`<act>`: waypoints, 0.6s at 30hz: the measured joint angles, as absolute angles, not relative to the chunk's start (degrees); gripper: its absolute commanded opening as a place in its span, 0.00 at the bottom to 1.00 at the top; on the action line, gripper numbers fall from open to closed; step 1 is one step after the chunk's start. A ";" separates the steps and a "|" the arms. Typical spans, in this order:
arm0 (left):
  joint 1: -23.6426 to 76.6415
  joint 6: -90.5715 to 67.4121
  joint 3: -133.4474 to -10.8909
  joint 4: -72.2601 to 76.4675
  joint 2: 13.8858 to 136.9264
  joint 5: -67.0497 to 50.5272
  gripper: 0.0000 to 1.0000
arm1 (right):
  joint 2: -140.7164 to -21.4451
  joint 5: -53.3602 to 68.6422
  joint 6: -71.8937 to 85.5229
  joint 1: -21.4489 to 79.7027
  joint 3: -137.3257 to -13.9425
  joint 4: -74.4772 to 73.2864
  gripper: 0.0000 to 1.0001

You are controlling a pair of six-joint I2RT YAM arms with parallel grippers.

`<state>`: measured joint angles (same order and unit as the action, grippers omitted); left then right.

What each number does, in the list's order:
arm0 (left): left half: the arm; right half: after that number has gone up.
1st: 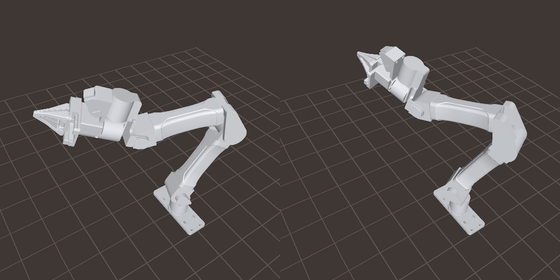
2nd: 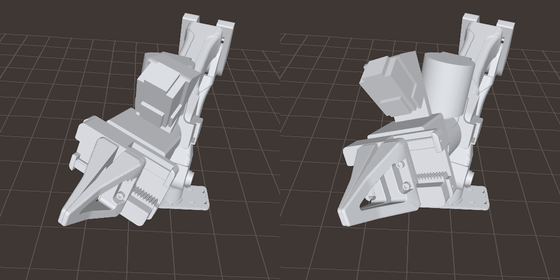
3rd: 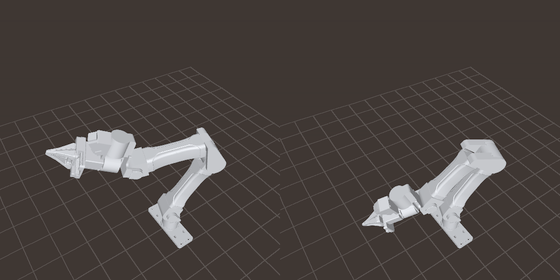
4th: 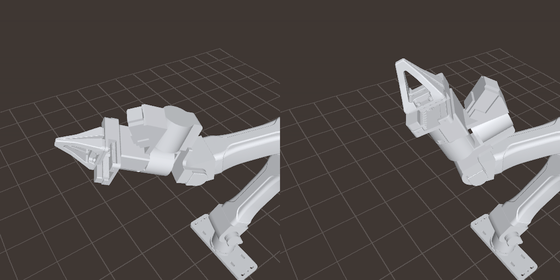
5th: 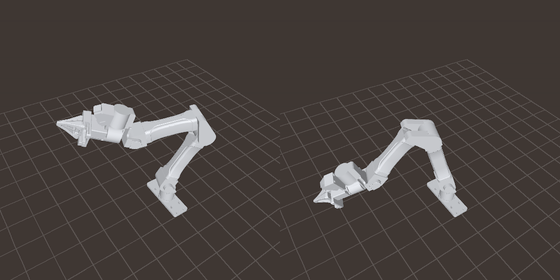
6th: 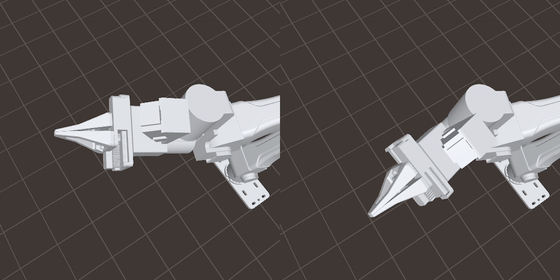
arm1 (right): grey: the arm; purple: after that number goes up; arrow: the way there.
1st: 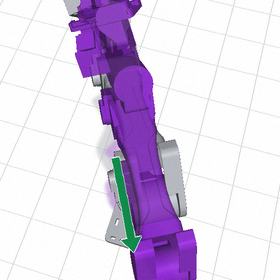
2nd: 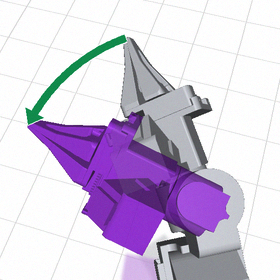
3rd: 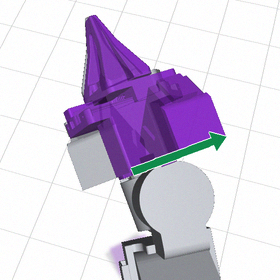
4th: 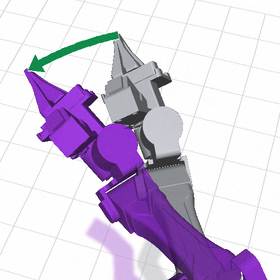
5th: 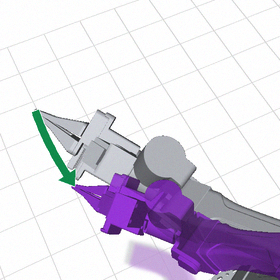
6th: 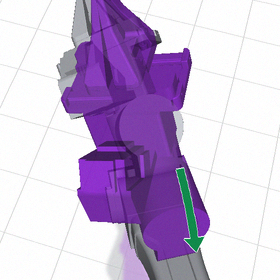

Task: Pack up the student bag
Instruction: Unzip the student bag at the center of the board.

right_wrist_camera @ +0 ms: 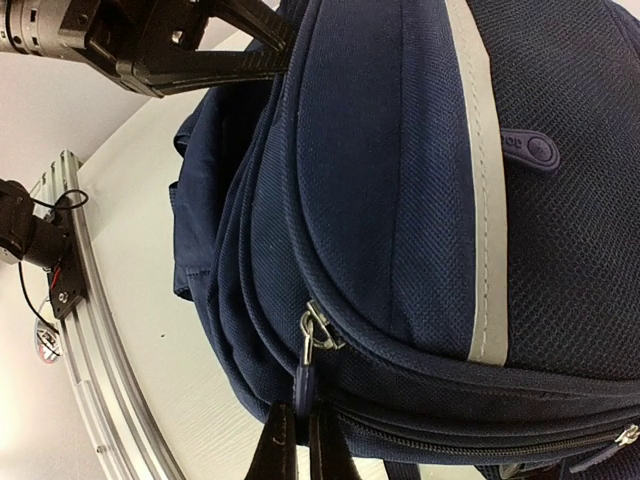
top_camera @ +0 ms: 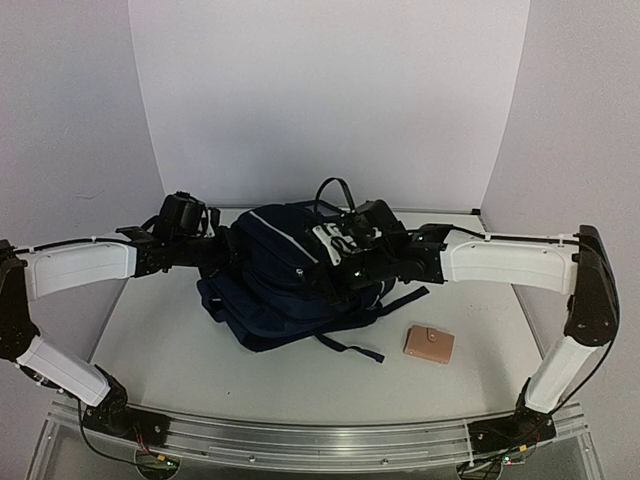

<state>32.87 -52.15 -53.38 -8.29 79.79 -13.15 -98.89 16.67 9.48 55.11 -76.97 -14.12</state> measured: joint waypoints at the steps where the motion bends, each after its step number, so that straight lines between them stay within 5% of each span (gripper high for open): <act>1: 32.93 -52.27 -53.36 -7.99 79.79 -13.17 0.00 | -98.92 15.43 10.23 55.63 -77.67 -14.95 0.00; 7: 34.48 -51.83 -53.36 -5.58 80.32 -13.26 0.00 | -101.56 9.91 16.48 57.75 -83.30 -17.62 0.01; 11: 36.16 -51.67 -53.24 -3.86 81.33 -13.30 0.01 | -104.50 8.45 21.13 58.32 -86.22 -17.18 0.17; 18: 38.61 -48.34 -53.06 -5.74 78.80 -11.46 0.36 | -105.46 10.51 24.28 60.11 -87.08 -13.30 0.47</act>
<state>38.61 -48.34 -53.06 -5.74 78.80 -11.46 -105.46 10.51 24.28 60.11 -87.08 -13.30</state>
